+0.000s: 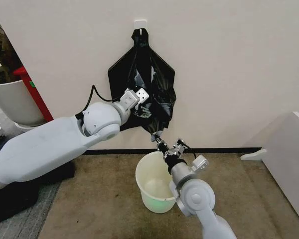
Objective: Place the garbage bag over the trash bin.
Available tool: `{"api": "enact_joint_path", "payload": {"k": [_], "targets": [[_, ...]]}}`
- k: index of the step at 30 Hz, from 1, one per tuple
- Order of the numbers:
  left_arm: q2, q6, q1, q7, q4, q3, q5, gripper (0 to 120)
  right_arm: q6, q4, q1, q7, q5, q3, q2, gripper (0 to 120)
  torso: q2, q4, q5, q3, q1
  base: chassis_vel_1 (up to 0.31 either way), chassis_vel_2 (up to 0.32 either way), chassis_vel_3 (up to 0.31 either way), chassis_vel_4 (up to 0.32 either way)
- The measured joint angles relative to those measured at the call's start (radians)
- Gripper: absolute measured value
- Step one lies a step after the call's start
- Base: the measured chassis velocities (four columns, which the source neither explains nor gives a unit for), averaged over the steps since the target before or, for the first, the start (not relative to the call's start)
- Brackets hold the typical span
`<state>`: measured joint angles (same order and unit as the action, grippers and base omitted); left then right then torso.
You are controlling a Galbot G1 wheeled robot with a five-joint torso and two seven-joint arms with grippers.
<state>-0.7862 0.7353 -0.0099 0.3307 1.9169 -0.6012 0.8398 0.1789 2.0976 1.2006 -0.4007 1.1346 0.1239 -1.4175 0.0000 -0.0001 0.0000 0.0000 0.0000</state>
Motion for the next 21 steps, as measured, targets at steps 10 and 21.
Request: {"api": "enact_joint_path", "payload": {"k": [10,21], "targets": [[-0.005,0.000,0.001,0.026,0.005,0.001,0.033,78,0.000,0.003,0.002,-0.001,-0.005,0.001,0.001,0,0.000,0.0000,0.0001,0.000,0.000,0.000,0.000,0.000,0.000],[0.028,0.000,0.011,0.064,0.041,0.010,0.075,36,0.000,0.008,0.002,-0.001,-0.009,-0.001,0.006,0,0.000,0.0002,-0.0001,0.000,0.000,0.000,0.000,0.000,0.000]]}}
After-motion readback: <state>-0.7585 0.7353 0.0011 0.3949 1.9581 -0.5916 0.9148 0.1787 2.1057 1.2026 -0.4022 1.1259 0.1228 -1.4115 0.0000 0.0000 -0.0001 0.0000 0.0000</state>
